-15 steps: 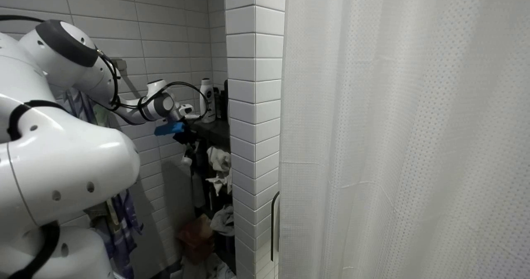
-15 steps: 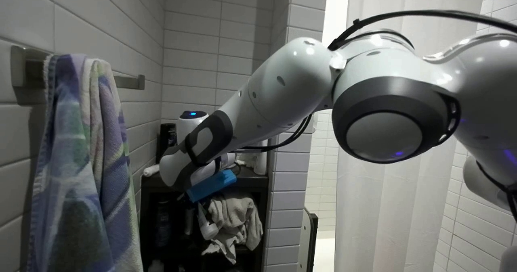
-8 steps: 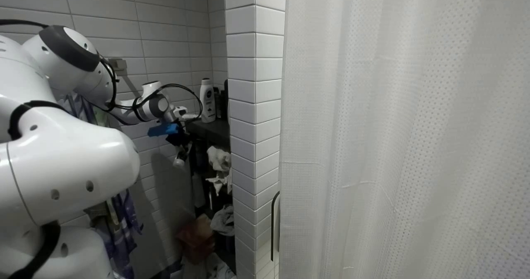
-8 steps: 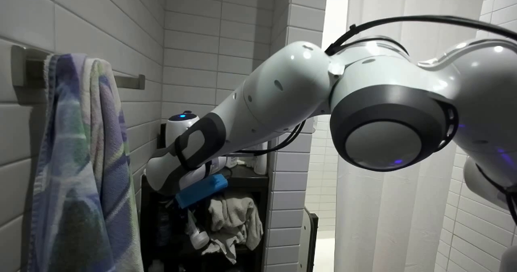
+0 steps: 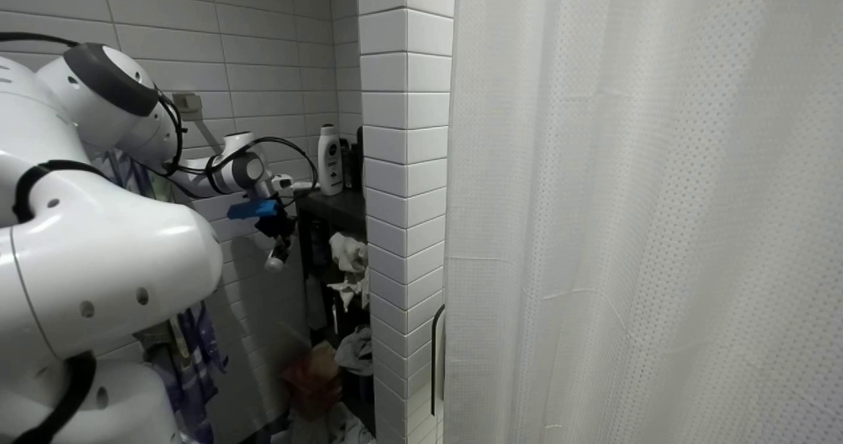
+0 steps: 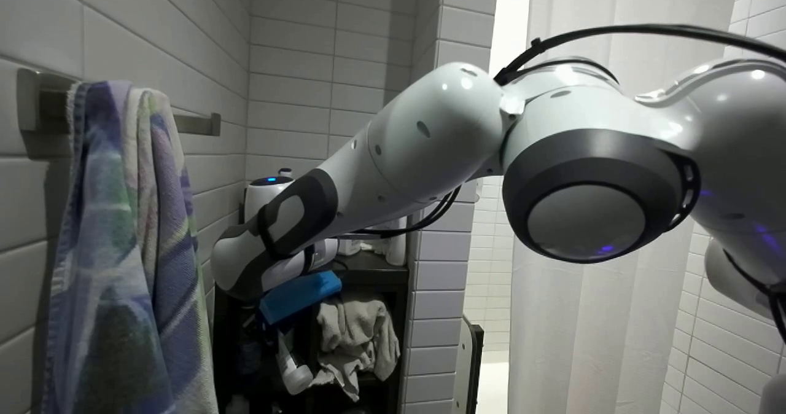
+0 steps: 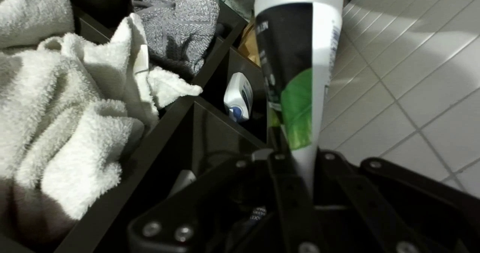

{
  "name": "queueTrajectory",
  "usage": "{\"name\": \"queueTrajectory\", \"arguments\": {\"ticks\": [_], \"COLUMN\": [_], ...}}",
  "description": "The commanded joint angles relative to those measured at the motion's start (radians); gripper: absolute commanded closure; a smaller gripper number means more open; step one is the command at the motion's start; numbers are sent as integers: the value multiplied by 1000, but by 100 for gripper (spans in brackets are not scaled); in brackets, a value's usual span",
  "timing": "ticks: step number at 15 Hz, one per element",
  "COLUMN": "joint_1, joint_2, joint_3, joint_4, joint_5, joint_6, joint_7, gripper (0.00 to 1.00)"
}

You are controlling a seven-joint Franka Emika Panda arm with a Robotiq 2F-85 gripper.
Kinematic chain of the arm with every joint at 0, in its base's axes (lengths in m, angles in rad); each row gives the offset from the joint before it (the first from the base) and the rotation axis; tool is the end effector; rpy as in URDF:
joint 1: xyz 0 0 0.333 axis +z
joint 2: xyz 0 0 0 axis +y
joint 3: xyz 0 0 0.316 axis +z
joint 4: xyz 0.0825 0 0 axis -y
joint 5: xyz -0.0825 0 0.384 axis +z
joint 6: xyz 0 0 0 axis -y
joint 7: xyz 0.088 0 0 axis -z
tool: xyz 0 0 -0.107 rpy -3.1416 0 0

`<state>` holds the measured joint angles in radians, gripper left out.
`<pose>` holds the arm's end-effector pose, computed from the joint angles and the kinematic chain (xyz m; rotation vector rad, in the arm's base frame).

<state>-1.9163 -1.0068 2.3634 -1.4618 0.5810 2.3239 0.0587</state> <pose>0.5891 0.4271 0.2051 2.9600 0.4677 0.3070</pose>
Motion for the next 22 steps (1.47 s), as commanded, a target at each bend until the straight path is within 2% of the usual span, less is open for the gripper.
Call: {"name": "queueTrajectory", "arguments": {"ticks": [1,6,16,17,22], "joint_1": [11,13,32,31,33], "joint_2": [-24,-44,-38,-48,-48], "joint_3": [-67,-107,-97,-93,-93], "joint_4": [5,2,0,4,4], "joint_5": [-8,-7,4,11,11], "joint_6": [-22,-18,-34,-23,-23], "joint_7": [10,12,-12,-1,-1], "gripper": [97,97,97,89,89]}}
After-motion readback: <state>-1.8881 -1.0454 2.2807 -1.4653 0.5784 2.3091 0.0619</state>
